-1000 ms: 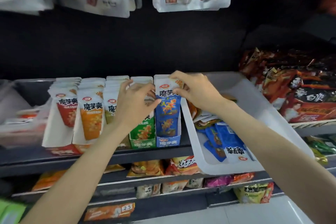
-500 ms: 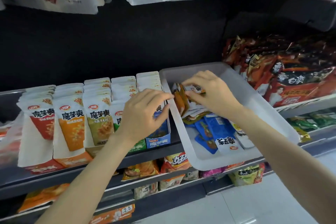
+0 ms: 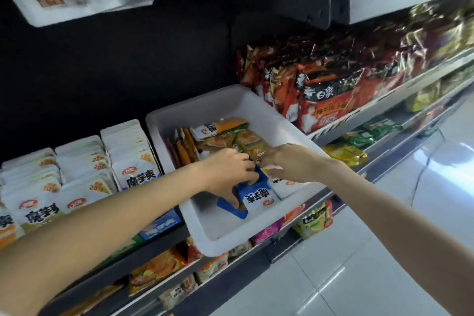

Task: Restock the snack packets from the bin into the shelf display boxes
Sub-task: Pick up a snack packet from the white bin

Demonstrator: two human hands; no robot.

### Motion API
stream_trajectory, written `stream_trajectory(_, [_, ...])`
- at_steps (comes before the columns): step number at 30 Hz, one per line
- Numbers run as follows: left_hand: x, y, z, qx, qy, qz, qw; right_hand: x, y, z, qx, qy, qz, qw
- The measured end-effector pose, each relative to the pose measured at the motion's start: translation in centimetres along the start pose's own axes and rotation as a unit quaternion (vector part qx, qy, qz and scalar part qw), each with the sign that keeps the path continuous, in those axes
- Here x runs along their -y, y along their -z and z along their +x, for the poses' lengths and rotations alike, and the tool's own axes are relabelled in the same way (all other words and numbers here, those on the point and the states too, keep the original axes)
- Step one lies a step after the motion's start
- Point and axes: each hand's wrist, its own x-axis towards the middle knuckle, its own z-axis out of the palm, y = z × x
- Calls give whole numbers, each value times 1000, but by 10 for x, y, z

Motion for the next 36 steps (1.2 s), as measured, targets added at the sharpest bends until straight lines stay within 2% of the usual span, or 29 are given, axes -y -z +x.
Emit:
stream_trajectory(2, [1,0,2,-35,-41,-3,999,-1,-1,0,-6,13,8,1000])
stream_trajectory(4, [2,0,-2,-103,-90,-21,990,-3,4,-4,-13,11,46,999])
stream_trajectory(5, [3,0,-6,-143,-89,-40,985,-4,9,-8,-24,2,79,997])
stream_trajectory(7, [8,2,-17,-217,-31,-84,972,-5,22,-20,-105,-19,178,978])
stream_trajectory(10, [14,12,-37,-311,115,-153,931,9,44,-40,-226,-24,357,906])
stream_trajectory(12, [16,19,-48,-358,211,-255,873,23,54,-40,-249,-23,390,886])
stream_trajectory(14, [19,22,-56,-364,275,-385,802,35,59,-30,-259,-34,383,886])
stream_trajectory(17, [23,25,-69,-354,308,-518,715,46,67,-10,-284,-45,423,860])
stream_trajectory(19, [21,31,-77,-373,312,-591,644,55,75,-1,-304,-37,432,848])
stream_trajectory(21, [17,39,-87,-405,306,-618,600,66,85,5,-322,-18,431,843])
stream_trajectory(25, [9,56,-119,-472,308,-574,595,93,107,13,-339,45,446,827])
stream_trajectory(27, [5,60,-137,-511,320,-537,590,106,117,19,-319,81,469,820])
stream_trajectory(31, [-2,56,-169,-554,366,-465,586,134,122,40,-279,134,429,849])
stream_trajectory(36, [-10,35,-198,-545,434,-413,587,160,113,69,-298,151,365,869])
